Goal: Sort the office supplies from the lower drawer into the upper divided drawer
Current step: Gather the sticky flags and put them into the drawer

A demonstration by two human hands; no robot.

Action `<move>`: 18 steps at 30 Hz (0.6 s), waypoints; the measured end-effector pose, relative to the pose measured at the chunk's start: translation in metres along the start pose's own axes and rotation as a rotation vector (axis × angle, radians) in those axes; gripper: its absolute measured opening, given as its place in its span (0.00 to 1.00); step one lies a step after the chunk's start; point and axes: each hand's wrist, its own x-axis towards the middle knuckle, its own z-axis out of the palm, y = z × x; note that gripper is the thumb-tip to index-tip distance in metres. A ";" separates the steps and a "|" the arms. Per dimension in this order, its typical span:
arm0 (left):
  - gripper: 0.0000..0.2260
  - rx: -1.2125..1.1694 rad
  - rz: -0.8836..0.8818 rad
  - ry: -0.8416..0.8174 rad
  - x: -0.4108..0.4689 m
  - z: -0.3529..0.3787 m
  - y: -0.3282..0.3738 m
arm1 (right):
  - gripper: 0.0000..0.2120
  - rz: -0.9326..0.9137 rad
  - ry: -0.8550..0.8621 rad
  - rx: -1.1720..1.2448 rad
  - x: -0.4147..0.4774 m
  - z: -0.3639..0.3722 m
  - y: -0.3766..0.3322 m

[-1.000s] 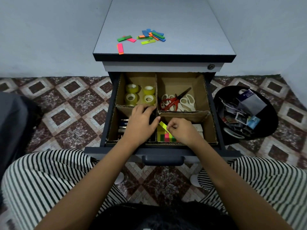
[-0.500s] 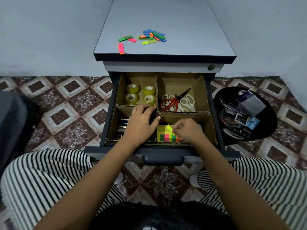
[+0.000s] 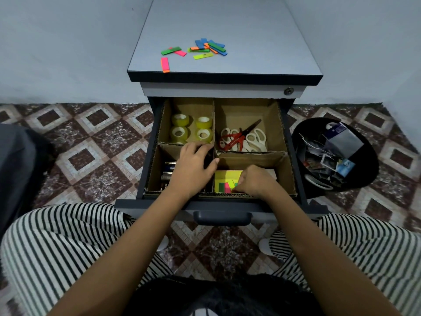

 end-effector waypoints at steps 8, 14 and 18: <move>0.21 -0.006 0.002 0.007 0.000 0.000 0.001 | 0.07 -0.126 0.118 0.159 -0.002 0.002 0.004; 0.21 -0.003 0.003 0.013 0.000 0.001 0.001 | 0.08 -0.184 0.081 0.106 -0.001 0.004 0.001; 0.21 -0.002 0.007 0.015 0.000 0.001 0.000 | 0.04 -0.136 0.072 0.068 -0.002 0.003 -0.002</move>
